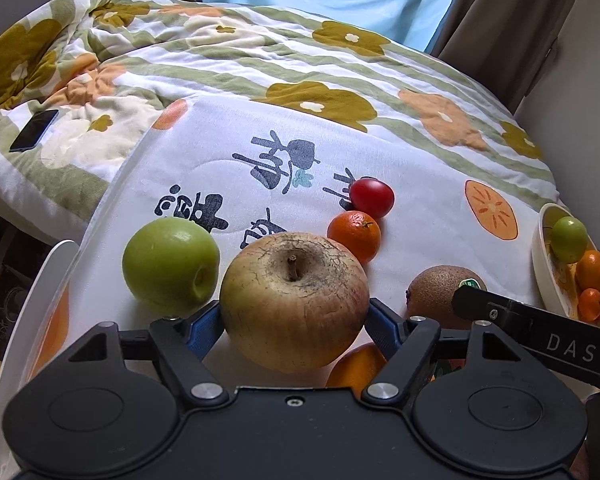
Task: Organize fruits
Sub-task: 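Close the left gripper on the large brown apple while the right gripper closes on the kiwi, then carry the brown apple and kiwi over the bowl with both grippers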
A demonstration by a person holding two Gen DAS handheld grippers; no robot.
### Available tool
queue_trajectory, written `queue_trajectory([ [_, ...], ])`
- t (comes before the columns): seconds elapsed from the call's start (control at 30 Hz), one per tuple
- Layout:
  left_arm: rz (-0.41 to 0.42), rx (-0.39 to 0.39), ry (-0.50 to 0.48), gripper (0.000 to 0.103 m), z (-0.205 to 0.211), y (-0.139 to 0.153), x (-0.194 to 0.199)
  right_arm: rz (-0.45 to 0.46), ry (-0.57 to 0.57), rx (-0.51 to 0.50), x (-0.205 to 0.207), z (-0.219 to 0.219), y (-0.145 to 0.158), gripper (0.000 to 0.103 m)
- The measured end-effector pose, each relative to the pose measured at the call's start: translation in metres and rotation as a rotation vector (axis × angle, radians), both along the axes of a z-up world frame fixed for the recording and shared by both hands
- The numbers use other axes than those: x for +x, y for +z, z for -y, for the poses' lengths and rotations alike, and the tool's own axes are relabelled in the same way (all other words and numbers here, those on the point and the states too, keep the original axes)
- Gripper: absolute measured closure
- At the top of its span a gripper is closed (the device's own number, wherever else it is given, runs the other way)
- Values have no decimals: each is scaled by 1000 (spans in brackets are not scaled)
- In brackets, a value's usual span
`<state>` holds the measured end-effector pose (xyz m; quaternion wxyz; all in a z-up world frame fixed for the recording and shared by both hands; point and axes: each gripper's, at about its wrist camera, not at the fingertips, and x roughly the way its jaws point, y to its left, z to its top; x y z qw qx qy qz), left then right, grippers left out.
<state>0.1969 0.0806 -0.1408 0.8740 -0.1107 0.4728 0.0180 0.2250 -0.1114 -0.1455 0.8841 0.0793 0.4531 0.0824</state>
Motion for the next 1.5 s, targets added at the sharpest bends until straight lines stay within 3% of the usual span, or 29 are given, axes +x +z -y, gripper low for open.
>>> queue_trajectory([
  [0.37,18,59,-66,24,-4,2,-3,-46,-33,43,6,-1,-11,3],
  [0.7,30,108,-120,24,-9,1,-14,-30,19,17,13,-25,-17,6],
  [0.93,43,106,-142,25,-11,2,-18,0,38,-69,12,-39,-21,21],
  [1.03,55,105,-150,25,-11,3,-19,9,36,-76,11,-39,-20,23],
  [1.5,160,120,-179,24,4,38,-40,78,7,-25,-15,-16,16,24],
])
